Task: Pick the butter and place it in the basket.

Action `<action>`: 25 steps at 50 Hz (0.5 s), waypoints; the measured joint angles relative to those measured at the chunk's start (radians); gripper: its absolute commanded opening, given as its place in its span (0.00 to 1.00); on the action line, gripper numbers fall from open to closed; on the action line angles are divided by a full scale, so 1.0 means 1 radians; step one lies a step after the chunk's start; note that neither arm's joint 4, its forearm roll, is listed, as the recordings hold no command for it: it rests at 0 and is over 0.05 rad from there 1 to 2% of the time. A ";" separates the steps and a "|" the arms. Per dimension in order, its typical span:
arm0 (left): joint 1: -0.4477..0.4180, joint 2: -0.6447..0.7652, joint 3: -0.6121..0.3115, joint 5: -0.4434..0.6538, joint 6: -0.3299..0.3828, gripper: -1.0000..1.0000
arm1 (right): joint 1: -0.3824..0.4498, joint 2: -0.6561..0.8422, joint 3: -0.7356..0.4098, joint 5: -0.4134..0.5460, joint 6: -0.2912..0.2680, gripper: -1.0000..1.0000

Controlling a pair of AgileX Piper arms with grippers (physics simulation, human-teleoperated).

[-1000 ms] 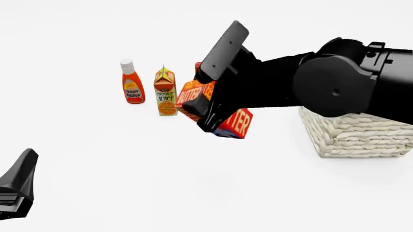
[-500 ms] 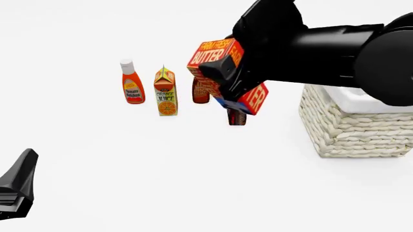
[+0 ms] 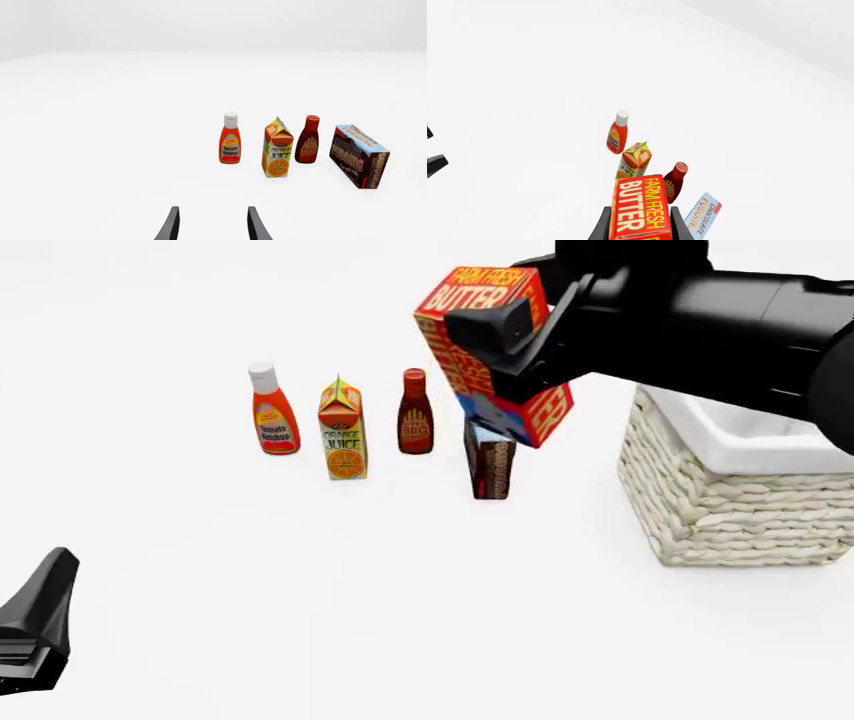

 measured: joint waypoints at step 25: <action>0.000 0.000 0.000 0.000 0.000 1.00 | -0.051 -0.058 0.068 -0.123 0.075 0.00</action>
